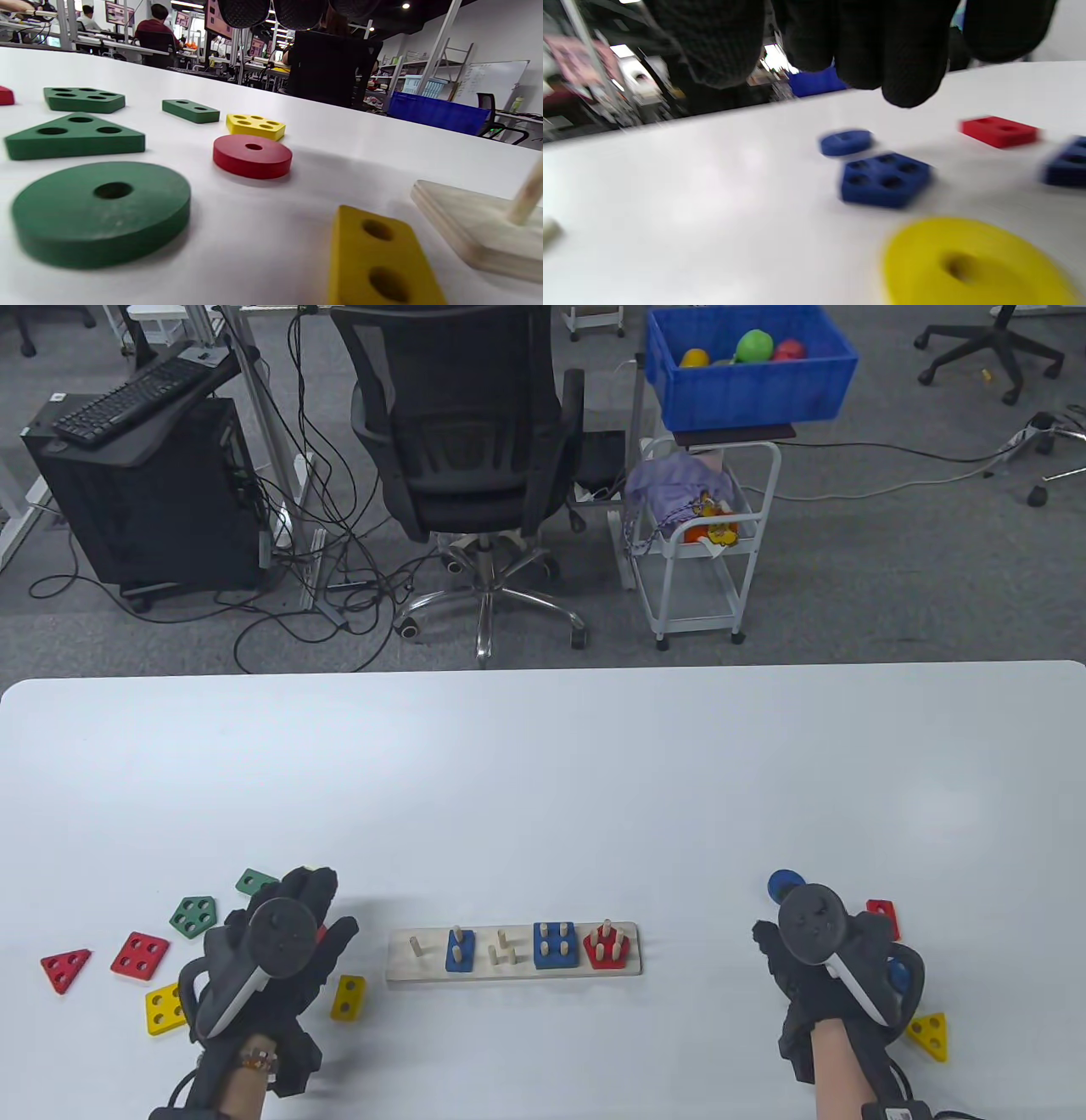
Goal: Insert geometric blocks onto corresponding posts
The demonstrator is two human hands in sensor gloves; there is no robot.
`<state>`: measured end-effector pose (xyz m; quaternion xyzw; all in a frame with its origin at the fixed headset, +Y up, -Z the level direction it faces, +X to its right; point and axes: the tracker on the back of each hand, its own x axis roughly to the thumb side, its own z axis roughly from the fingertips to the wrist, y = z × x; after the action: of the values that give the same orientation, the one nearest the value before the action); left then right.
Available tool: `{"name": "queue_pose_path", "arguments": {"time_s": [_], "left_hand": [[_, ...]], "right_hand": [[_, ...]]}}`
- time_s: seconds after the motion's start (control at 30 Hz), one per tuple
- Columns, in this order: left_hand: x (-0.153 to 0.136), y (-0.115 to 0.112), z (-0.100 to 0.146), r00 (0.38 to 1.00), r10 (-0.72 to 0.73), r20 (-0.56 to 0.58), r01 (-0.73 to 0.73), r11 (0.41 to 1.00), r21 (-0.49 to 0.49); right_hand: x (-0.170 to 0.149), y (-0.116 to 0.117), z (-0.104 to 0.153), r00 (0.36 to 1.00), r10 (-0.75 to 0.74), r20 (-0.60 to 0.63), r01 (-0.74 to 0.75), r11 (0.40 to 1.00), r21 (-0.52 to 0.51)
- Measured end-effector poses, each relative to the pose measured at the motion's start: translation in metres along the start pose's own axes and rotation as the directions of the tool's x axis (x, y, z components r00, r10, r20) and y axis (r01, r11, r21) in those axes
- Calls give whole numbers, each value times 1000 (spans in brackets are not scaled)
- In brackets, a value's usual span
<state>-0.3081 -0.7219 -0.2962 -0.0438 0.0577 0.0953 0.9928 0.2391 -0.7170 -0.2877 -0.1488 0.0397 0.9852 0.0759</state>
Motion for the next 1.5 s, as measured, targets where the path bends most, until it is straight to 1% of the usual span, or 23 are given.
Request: {"name": "queue_pose_path", "arguments": {"time_s": [0.03,0.07,0.13,0.2,0.33,0.43,0.47,0.57,0.63,0.7,0.77,0.83,0.9,0.97,1.13,1.2,1.27,1.3,1.37,1.4,1.5], "left_hand": [[0,-1,1,1000,1,1,-1,1000,1],[0,-2,2,1000,-5,5,5,1000,2],[1,-1,4,1000,-10,7,10,1000,8],[1,-1,5,1000,-11,5,11,1000,13],[-1,-1,5,1000,-23,-4,23,1000,16],[-2,-4,3,999,-44,-15,44,999,0],[-2,-5,2,999,-51,-17,51,999,-4],[-1,-6,2,998,-59,-14,59,998,-11],[-1,-7,2,998,-62,-11,62,998,-12],[0,-7,2,998,-65,-9,65,998,-13],[0,-7,2,998,-67,-9,67,998,-14],[0,-7,3,998,-69,-9,69,997,-15],[0,-7,3,998,-70,-9,69,997,-17],[1,-7,3,997,-71,-8,71,997,-17],[0,-6,3,997,-72,-8,72,997,-13],[0,-6,3,998,-70,-8,70,997,-10],[0,-6,3,998,-69,-6,69,998,-9],[1,-7,3,998,-70,-4,70,998,-8],[3,-6,4,997,-71,7,71,997,7],[4,-6,5,998,-68,15,68,998,6],[7,-5,6,997,-71,23,71,997,10]], "right_hand": [[1,4,-3,999,40,-21,-40,998,39],[2,10,-7,993,113,-18,-111,992,65],[6,16,-13,972,237,-4,-237,970,50],[10,21,-17,949,314,-1,-313,947,76],[14,30,-23,944,331,1,-329,937,122],[14,37,-28,929,370,0,-365,915,172],[14,38,-29,930,368,2,-362,912,192],[12,37,-30,949,316,5,-311,929,200],[12,36,-31,952,306,11,-303,937,175],[14,36,-30,944,328,42,-331,936,122],[16,36,-30,933,353,73,-359,927,104],[16,36,-29,934,348,79,-355,930,91],[15,35,-27,937,340,84,-344,938,50],[14,34,-25,934,345,96,-349,937,28],[19,20,-14,931,339,136,-336,941,-45],[28,12,-6,922,344,179,-329,938,-105],[44,4,5,917,304,260,-266,949,-169],[51,2,8,911,289,293,-243,952,-183],[72,0,18,881,276,385,-196,952,-234],[85,-1,24,851,293,436,-190,945,-266],[116,0,35,786,293,544,-150,945,-292]]}}
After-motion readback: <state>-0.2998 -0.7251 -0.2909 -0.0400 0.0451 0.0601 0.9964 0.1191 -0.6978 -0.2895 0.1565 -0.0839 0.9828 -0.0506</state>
